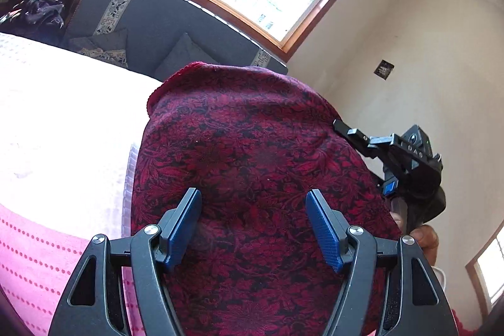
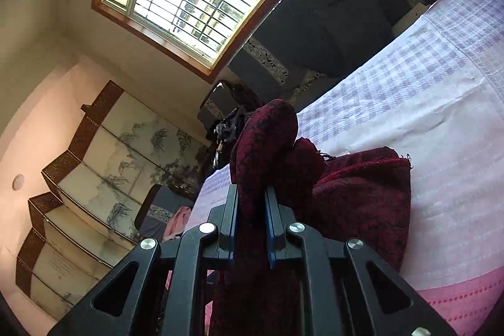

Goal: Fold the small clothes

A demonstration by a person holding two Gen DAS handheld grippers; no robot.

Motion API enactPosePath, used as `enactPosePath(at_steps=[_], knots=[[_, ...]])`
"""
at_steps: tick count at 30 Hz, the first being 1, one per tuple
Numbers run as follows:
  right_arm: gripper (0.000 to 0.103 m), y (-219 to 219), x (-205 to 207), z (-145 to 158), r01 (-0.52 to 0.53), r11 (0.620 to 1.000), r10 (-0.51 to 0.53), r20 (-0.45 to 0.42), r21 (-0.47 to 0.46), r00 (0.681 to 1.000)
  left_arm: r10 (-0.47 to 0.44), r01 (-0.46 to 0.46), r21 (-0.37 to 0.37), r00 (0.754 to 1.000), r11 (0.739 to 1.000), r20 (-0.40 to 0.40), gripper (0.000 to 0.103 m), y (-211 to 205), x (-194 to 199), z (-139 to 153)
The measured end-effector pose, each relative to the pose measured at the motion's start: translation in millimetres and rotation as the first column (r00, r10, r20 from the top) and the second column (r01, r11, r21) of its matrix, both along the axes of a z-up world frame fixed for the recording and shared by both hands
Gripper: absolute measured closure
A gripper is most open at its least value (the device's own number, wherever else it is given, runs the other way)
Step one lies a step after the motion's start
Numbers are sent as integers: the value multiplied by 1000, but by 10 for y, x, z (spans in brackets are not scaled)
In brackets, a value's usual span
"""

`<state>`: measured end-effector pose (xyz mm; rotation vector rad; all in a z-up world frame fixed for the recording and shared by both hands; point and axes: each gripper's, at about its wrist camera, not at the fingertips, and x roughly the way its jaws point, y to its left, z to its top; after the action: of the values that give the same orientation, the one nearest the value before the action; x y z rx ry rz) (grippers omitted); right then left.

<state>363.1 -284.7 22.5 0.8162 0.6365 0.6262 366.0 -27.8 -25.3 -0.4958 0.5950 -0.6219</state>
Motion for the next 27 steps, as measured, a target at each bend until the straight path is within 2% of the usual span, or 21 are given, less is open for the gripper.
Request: enactPosePath(at_steps=[2,5,9,13,15,17,20,21,23,27], knots=[[90,-95,61,-180,31,999,-31,9,18,999,-14,14,24,999,1000,-31,34,-62,70,-52],[90,-212,208,-652,50,999,-48,-125,8,991,-43,45,49,999,998,-29,34,-154,62,-101],[90,-381,8,-813,60,998,-60,-119,0,991,-76,77,73,997,994,-11,34,-223,10,-130],[87,-364,-3,-809,57,998,-61,-115,-36,991,-66,64,136,998,989,16,34,-325,-22,-128],[82,-331,-13,-722,51,996,-59,-110,-73,992,-67,64,131,998,989,13,33,-330,-17,-129],[81,-334,-99,-563,76,981,-94,-89,-179,992,-63,61,126,998,990,7,33,-319,6,-144],[78,-331,-388,-305,94,968,-103,-28,-233,994,-59,58,107,998,993,3,33,-288,25,-169],[76,-317,-462,-265,76,964,-89,-38,-256,995,-57,57,109,998,992,3,33,-288,31,-169],[69,-251,-563,-277,10,970,-29,-73,-244,997,-56,55,120,998,991,7,33,-296,27,-167],[69,-33,-627,-412,-85,951,38,-159,-297,986,-52,51,129,999,990,4,33,-303,25,-147]])
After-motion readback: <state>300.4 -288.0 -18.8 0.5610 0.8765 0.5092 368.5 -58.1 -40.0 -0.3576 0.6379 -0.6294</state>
